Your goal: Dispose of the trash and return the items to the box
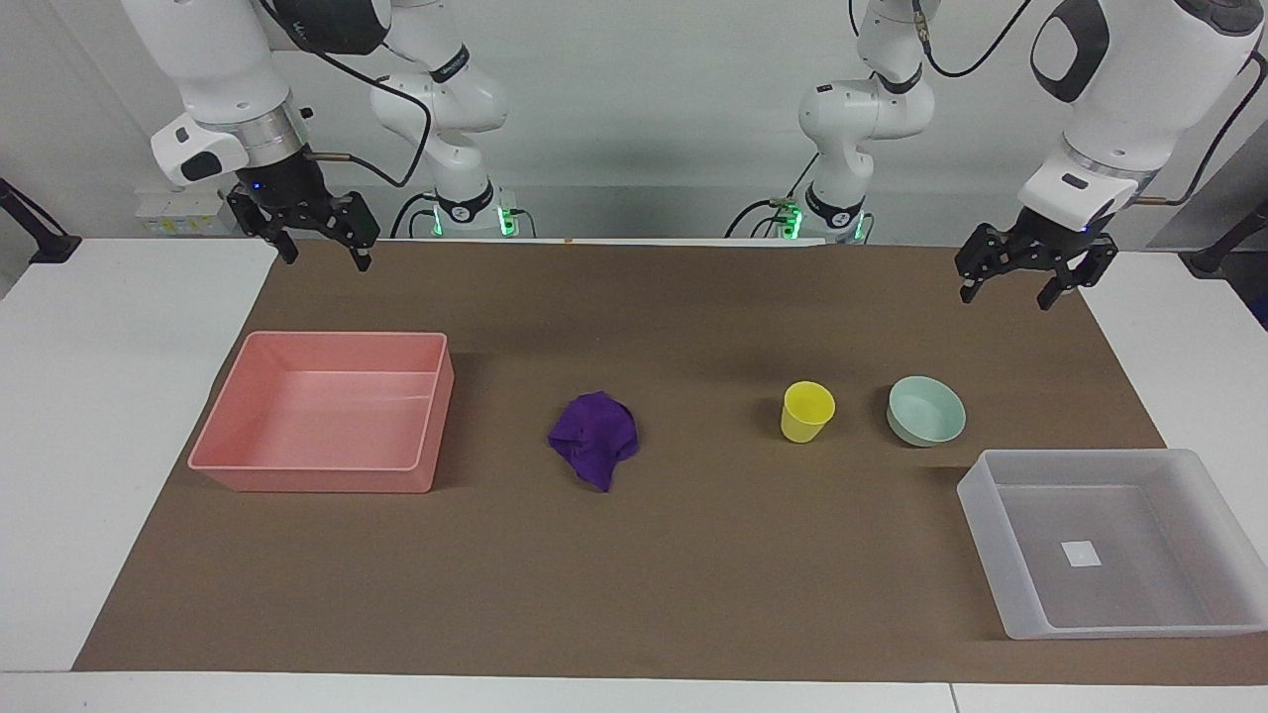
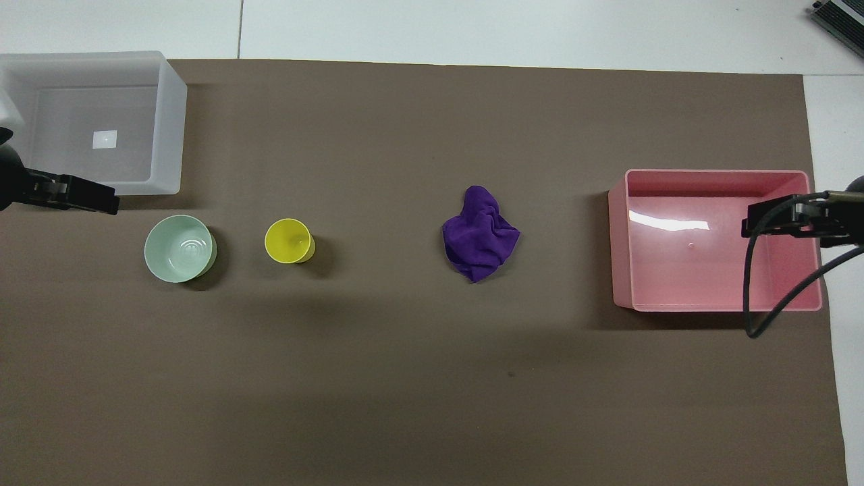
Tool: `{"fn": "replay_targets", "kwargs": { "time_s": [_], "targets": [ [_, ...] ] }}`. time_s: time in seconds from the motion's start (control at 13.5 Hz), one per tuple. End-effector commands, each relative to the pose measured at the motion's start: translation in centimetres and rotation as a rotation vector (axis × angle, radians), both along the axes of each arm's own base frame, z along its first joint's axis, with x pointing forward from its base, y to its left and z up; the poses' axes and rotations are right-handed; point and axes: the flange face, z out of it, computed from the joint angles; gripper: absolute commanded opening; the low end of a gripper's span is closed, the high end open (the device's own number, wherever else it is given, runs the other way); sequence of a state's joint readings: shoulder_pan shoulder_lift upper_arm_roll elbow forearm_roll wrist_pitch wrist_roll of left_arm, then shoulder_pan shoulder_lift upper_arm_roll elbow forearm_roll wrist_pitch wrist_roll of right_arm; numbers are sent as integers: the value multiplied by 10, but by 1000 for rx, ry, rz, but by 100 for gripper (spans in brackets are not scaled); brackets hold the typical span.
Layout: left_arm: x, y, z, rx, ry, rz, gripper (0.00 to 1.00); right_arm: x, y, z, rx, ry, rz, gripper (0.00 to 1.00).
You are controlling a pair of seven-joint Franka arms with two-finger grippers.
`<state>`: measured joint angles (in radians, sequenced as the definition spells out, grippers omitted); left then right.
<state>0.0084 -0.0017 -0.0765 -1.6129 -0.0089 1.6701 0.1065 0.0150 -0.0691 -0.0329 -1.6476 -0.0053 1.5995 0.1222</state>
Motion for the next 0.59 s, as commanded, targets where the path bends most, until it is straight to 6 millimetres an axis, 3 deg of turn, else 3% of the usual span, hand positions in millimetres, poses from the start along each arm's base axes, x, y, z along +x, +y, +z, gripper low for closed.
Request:
{"fn": "replay_targets", "kwargs": {
  "time_s": [0.0, 0.15, 0.52],
  "targets": [
    [-5, 3, 4, -14, 20, 13, 100, -7, -3, 4, 4, -7, 25, 100],
    [-5, 18, 5, -14, 15, 36, 100, -8, -5, 2, 11, -5, 17, 100],
    [-11, 22, 1, -5, 19, 40, 100, -8, -2, 3, 9, -5, 26, 100]
  ]
}}
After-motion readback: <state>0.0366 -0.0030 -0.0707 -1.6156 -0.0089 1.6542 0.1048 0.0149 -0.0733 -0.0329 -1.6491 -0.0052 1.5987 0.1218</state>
